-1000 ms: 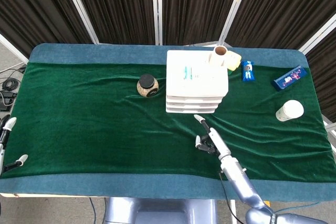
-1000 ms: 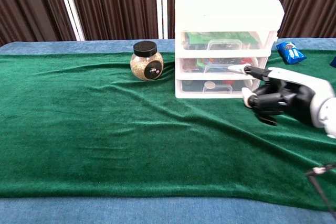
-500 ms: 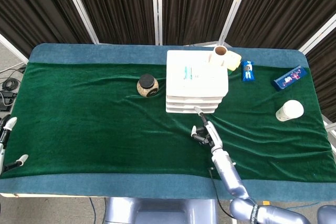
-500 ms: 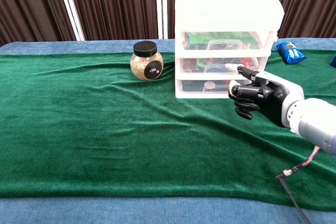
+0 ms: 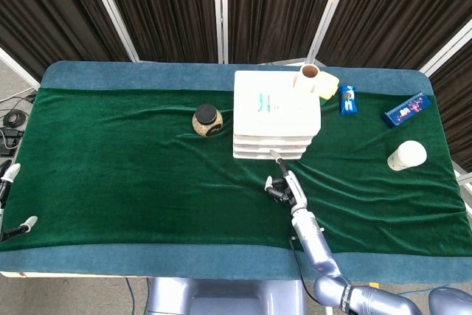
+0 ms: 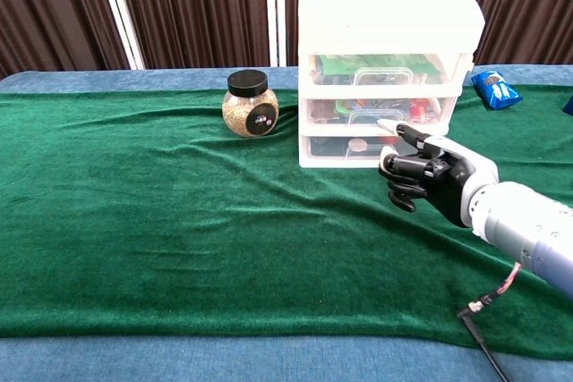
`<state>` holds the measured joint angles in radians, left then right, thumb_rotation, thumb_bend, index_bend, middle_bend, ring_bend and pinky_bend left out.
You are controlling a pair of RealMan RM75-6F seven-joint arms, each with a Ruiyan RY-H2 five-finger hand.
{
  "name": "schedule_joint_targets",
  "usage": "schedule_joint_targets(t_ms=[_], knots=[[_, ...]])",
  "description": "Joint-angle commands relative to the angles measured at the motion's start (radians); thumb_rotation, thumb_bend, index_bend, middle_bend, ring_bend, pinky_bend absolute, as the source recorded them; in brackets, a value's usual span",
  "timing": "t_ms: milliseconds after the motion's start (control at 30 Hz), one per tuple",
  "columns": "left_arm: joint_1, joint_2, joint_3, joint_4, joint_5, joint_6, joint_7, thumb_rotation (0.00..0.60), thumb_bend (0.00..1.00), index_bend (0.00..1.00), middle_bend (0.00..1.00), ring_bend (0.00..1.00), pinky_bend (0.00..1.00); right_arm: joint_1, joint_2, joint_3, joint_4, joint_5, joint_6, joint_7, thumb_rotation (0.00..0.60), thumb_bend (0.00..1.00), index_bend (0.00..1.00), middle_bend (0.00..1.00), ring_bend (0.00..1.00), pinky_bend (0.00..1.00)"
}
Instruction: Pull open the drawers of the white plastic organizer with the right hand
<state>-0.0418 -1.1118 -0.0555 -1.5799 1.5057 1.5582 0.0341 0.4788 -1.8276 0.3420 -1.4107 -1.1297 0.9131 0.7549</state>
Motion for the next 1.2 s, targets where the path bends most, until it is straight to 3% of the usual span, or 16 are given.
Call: schedule_joint_targets(t_ms=[33,1200], knots=[[0.000,0.000,0.000,0.000,-0.001,-0.001,-0.001,0.600,0.08,0.00,0.00,0.00,0.00,0.004,-0.007,0.003,0.009,-0.004,-0.007,0.008,0.600,0.68,0.05,0.97,0.99,0.88],[-0.007,0.003,0.002,0.004,-0.014,-0.024,-0.013,0.600,0.08,0.00,0.00,0.00,0.00,0.073,-0.063,0.058,0.093,0.019,-0.087,0.030,0.600,0.68,0.14,0.97,0.99,0.87]])
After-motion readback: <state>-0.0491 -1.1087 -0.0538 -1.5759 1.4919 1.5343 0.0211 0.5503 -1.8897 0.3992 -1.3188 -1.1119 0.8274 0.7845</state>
